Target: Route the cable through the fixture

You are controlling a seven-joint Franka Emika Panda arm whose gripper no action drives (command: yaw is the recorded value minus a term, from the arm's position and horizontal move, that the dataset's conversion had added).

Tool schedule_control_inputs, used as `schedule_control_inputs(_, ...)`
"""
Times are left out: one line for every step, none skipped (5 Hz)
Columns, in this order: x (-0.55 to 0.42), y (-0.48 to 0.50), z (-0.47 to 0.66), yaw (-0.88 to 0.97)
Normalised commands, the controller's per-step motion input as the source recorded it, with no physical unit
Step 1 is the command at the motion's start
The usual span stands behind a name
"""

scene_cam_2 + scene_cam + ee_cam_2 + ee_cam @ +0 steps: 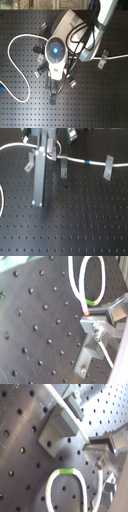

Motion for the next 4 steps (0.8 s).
schedule_control_inputs(-0.1,0.223,0.26,0.16)
schedule_control_inputs(0.024,0.101,0.19,0.01)
schedule_control_inputs(0.171,0.052,0.42,0.0)
schedule_control_inputs(0.003,0.01,0.0,0.0)
